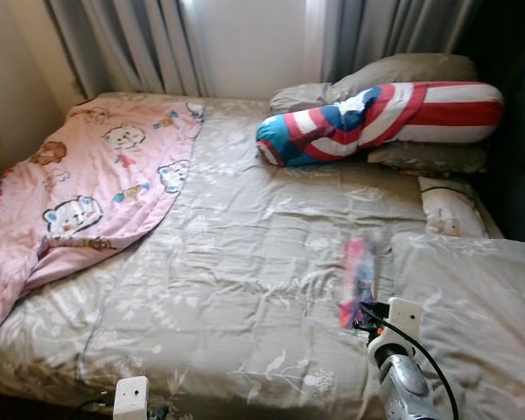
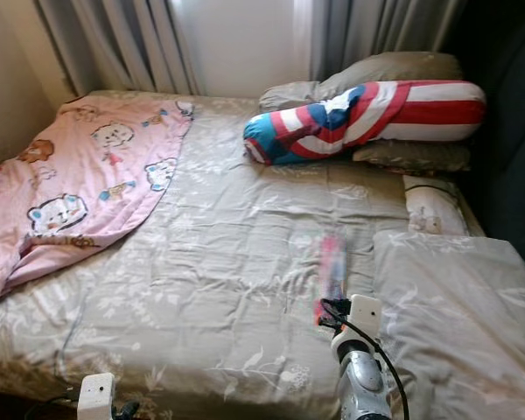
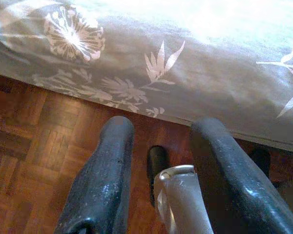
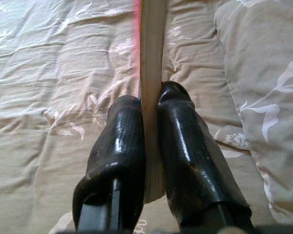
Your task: Clean up the room
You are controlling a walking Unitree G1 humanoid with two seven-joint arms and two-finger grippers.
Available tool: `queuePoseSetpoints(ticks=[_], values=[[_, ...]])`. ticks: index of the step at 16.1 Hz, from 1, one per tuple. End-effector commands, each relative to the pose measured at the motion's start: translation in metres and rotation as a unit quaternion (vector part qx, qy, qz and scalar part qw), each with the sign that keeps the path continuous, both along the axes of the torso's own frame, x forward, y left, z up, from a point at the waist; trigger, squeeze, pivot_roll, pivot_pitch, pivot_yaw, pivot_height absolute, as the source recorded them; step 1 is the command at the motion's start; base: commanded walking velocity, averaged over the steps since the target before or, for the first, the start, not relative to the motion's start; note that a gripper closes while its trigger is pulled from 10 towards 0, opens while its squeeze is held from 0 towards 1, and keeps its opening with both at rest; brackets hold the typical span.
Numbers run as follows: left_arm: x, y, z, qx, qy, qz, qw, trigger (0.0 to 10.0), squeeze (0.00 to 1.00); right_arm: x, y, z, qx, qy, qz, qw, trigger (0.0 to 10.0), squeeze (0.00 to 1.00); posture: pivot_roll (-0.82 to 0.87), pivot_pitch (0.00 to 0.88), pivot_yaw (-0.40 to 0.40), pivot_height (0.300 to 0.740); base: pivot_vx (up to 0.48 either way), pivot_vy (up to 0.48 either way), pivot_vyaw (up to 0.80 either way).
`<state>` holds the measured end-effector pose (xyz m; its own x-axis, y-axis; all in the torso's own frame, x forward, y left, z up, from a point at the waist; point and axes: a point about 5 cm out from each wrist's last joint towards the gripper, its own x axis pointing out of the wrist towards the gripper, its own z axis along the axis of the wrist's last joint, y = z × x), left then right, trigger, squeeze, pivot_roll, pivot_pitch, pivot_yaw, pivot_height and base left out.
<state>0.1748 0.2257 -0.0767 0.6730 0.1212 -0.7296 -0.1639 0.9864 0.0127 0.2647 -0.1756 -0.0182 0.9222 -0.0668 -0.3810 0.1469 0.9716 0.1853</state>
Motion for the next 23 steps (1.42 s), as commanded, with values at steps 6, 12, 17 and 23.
queuePoseSetpoints(ticks=[6, 12, 17, 23], values=[[0.031, 0.017, 0.027, 0.013, -0.121, 0.053, 0.991, 10.0, 0.0, 0.019, 0.014, 0.024, -0.036, -0.073, 0.077, 0.994, 10.0, 0.0, 0.01, 0.062, -0.012, 0.74, 0.0, 0.0, 0.0], [0.08, 0.007, 0.091, 0.029, -0.327, -0.009, 0.945, 10.0, 0.0, 0.021, 0.021, 0.028, -0.031, -0.092, 0.096, 0.991, 10.0, 0.0, 0.0, 0.033, -0.005, 0.74, 0.0, 0.0, 0.0], [0.098, 0.002, 0.127, 0.024, -0.398, -0.009, 0.917, 10.0, 0.0, 0.021, 0.018, 0.028, -0.04, -0.088, 0.093, 0.991, 10.0, 0.0, 0.01, 0.023, -0.007, 0.74, 0.0, 0.0, 0.0], [0.098, -0.006, 0.128, 0.014, -0.392, -0.012, 0.92, 10.0, 0.0, 0.021, 0.018, 0.028, -0.052, -0.083, 0.087, 0.991, 10.0, 0.0, 0.0, 0.062, -0.003, 0.731, 0.0, 0.0, 0.0]])
